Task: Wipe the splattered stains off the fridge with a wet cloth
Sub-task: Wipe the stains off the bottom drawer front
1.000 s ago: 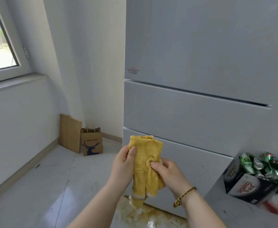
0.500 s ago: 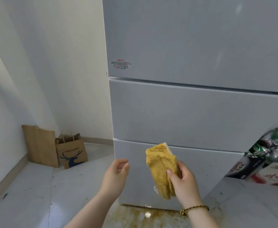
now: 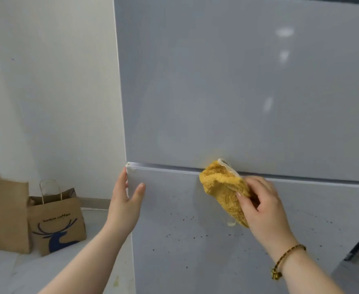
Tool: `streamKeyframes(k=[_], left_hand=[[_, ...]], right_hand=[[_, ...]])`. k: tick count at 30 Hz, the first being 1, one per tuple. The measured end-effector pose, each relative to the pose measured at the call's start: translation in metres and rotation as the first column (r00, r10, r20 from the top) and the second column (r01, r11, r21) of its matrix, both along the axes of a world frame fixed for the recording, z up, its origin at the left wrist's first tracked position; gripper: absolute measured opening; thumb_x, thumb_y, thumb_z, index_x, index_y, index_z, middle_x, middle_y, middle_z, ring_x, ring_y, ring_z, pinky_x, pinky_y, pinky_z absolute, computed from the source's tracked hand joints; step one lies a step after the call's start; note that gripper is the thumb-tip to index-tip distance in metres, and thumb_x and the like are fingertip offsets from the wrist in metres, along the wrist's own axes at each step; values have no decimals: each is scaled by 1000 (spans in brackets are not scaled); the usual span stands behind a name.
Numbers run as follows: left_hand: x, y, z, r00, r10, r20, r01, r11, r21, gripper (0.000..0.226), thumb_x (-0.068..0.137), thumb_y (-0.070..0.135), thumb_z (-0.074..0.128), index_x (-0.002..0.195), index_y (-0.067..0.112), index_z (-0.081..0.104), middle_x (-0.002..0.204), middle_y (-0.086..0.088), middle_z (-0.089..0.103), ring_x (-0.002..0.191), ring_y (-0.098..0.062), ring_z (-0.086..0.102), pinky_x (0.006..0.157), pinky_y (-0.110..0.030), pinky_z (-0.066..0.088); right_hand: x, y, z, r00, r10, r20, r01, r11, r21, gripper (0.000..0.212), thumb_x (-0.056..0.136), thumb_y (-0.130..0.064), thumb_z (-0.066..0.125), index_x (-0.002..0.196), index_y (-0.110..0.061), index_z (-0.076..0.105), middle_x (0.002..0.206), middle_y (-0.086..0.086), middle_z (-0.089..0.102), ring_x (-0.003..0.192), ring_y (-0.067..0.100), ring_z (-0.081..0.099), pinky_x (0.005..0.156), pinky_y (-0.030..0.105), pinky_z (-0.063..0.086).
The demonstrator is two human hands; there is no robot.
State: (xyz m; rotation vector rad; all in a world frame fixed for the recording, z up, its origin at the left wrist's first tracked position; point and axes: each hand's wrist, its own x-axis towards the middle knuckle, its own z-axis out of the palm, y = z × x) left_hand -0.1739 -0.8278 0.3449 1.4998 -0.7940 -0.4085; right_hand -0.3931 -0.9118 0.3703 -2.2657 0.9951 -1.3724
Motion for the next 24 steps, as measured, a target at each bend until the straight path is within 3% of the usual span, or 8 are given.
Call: streamKeyframes(k=[3, 7, 10, 13, 17, 20, 22, 24], left_hand=[[8, -7, -16, 998, 26, -49, -33, 986, -160, 40, 95, 14, 42, 133, 25, 43, 120, 3, 55, 111, -15, 53, 89, -23, 45], [15, -17, -28, 981, -54, -187, -21, 925, -379, 28, 94, 8, 44, 116, 24, 53, 93, 9, 61, 65, 7, 61, 52, -3, 45], [28, -23, -38, 965, -132, -226, 20, 899, -438, 23, 93, 9, 48, 106, 27, 55, 88, 12, 62, 59, 9, 62, 54, -6, 48], [38, -21, -37, 970, -161, -181, 73, 906, -417, 21, 91, 8, 50, 106, 20, 58, 89, 9, 64, 63, 7, 62, 60, -8, 50], [49, -20, -37, 972, -191, -139, 122, 910, -396, 18, 89, 7, 52, 92, 23, 61, 75, 17, 69, 61, 7, 63, 55, -9, 49], [50, -20, -38, 964, -229, -133, 156, 897, -414, 20, 89, 6, 52, 88, 24, 60, 66, 21, 69, 61, 7, 63, 55, -9, 49], [51, -20, -37, 959, -249, -133, 173, 892, -418, 20, 89, 5, 51, 86, 23, 59, 64, 21, 69, 60, 7, 63, 54, -9, 49], [52, -19, -36, 957, -260, -132, 184, 890, -416, 20, 88, 4, 52, 85, 22, 59, 63, 21, 68, 59, 7, 63, 55, -9, 50]], right_hand=[[8, -28, -28, 968, -246, 58, 247, 874, -419, 29, 77, -22, 49, 85, -1, 68, 89, 6, 52, 81, 16, 37, 70, 17, 31], [23, -40, -48, 895, -298, 333, 442, 695, -567, 25, 77, -18, 52, 98, -5, 49, 101, 15, 48, 90, 26, 38, 78, 33, 30], [34, -39, -56, 873, -239, 424, 475, 613, -631, 20, 83, -10, 54, 98, -8, 41, 102, 9, 38, 92, 28, 38, 79, 36, 32], [46, -40, -64, 859, -276, 430, 508, 559, -655, 12, 96, -14, 34, 95, -7, 43, 101, 9, 40, 91, 29, 40, 79, 37, 32], [77, -28, -105, 937, -302, 175, 333, 623, -707, 30, 98, -24, 23, 108, -5, 44, 124, 11, 40, 114, 32, 39, 95, 40, 30], [97, -16, -147, 908, -379, -177, 103, 613, -784, 51, 96, -43, 18, 123, -5, 40, 149, 9, 22, 141, 24, 13, 111, 36, 14], [97, -19, -156, 863, -419, -282, -15, 537, -843, 43, 98, -35, 20, 125, -8, 40, 156, 8, 5, 144, 22, 2, 113, 35, 11], [95, -24, -139, 876, -393, -280, -55, 495, -867, 30, 95, -23, 30, 120, -9, 41, 152, 9, 17, 141, 22, 10, 113, 34, 12]])
